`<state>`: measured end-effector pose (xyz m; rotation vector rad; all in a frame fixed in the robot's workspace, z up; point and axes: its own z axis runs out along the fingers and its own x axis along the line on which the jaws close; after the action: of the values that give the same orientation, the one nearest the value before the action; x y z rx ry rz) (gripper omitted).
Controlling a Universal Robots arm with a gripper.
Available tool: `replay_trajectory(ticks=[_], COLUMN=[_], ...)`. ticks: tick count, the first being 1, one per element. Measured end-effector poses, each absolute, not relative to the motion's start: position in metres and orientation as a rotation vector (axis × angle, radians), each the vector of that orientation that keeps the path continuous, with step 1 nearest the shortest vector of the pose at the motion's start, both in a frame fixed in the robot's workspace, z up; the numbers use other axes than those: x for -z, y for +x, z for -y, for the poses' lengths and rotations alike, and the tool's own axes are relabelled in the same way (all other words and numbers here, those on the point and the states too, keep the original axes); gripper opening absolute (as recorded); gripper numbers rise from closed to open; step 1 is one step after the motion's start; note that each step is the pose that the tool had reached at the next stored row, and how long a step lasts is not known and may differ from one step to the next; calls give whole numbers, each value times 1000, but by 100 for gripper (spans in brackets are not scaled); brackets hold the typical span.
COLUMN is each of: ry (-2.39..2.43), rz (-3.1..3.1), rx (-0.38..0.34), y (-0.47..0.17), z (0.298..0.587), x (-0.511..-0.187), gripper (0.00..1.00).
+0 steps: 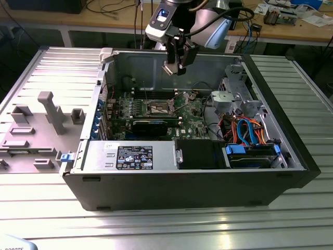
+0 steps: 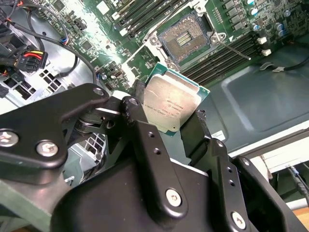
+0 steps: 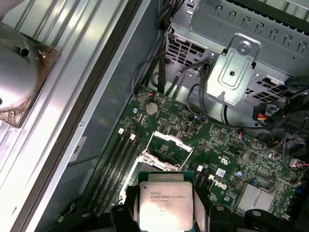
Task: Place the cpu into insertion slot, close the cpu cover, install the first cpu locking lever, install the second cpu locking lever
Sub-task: 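Place the cpu into insertion slot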
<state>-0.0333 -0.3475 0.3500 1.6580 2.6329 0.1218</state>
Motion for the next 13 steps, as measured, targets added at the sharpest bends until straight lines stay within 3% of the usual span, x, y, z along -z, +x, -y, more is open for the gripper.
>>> replay_trajectory(ticks=[13], ry=[1661], rz=[-2631], rx=[-122], y=[-33], z=[347], x=[-350], gripper=[54])
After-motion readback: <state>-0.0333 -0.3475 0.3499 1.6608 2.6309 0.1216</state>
